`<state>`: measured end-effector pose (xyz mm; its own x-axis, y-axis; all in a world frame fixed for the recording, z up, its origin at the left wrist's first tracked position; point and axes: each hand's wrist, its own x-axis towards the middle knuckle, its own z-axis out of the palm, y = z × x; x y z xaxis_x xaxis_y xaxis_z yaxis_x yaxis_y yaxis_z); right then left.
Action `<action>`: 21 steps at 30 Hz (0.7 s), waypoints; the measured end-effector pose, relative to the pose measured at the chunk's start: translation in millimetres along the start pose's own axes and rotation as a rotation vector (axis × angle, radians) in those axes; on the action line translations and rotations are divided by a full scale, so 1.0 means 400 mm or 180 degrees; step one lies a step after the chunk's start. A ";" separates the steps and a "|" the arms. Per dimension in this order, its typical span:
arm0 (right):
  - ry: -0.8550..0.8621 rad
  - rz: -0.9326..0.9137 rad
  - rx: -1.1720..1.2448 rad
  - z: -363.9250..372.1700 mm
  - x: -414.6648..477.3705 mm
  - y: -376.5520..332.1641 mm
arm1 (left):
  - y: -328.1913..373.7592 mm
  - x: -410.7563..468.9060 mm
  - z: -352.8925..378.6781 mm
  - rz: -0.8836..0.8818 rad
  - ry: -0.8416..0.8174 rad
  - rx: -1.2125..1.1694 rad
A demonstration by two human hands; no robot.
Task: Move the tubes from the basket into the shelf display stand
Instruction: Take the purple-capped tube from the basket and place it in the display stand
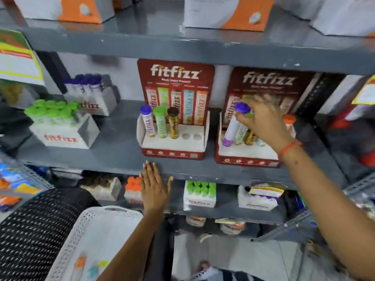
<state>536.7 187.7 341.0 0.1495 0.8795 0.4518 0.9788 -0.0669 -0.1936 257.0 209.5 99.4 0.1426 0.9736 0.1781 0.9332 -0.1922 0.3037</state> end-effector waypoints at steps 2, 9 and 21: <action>-0.0080 -0.0052 -0.0182 0.038 -0.002 0.009 | -0.009 0.003 -0.003 0.0101 -0.0013 -0.0005; -0.0311 -0.0013 -0.0439 0.082 0.024 0.047 | -0.042 0.003 -0.014 0.0379 0.0033 0.0094; -0.0789 -0.0171 -0.0721 0.091 0.022 0.040 | -0.031 -0.003 0.002 0.0252 0.0108 0.0073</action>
<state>548.5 211.4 310.1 0.0855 0.9706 0.2252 0.9948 -0.0959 0.0357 245.5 210.9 94.8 0.2052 0.9508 0.2323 0.9268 -0.2650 0.2661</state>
